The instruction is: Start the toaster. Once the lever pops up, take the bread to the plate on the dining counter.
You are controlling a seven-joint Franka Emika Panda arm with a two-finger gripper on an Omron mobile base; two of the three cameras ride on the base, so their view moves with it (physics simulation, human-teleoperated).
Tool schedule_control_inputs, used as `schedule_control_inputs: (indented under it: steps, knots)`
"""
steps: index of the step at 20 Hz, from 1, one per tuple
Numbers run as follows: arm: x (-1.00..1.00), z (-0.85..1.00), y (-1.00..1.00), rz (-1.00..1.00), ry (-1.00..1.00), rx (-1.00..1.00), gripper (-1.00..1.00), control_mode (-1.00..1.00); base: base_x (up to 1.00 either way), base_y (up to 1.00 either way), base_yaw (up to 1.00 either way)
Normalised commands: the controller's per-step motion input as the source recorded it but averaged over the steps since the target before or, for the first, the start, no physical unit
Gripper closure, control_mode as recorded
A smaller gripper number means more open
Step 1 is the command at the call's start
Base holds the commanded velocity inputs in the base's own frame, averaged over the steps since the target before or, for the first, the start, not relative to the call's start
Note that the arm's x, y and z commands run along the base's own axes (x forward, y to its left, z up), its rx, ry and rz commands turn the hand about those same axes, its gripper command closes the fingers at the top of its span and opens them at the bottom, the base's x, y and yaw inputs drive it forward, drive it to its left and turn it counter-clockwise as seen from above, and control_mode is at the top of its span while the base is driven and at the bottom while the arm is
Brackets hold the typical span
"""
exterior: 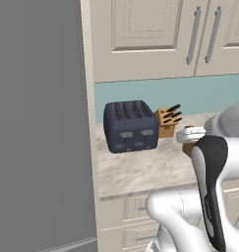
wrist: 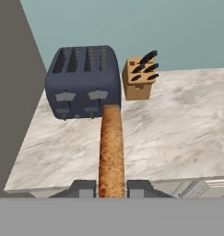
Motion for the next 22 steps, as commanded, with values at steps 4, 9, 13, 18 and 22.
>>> schedule_control_inputs:
  steps: [4,9,13,18,22]
  knots:
    - [-0.26,0.00,0.00,-0.05,0.00,0.00,1.00,-1.00,0.00,0.00,0.00]
    - [-0.16,0.00,0.00,-0.03,0.00,0.00,1.00,-1.00,0.00,0.00,0.00]
    - [-0.16,0.00,0.00,0.00,0.00,0.00,1.00,-1.00,0.00,0.00,0.00]
    - [-0.20,0.00,0.00,0.00,0.00,0.00,1.00,-1.00,0.00,0.00,0.00]
    - [-0.14,0.00,0.00,0.00,0.00,0.00,1.00,1.00,-0.08,0.00,0.00]
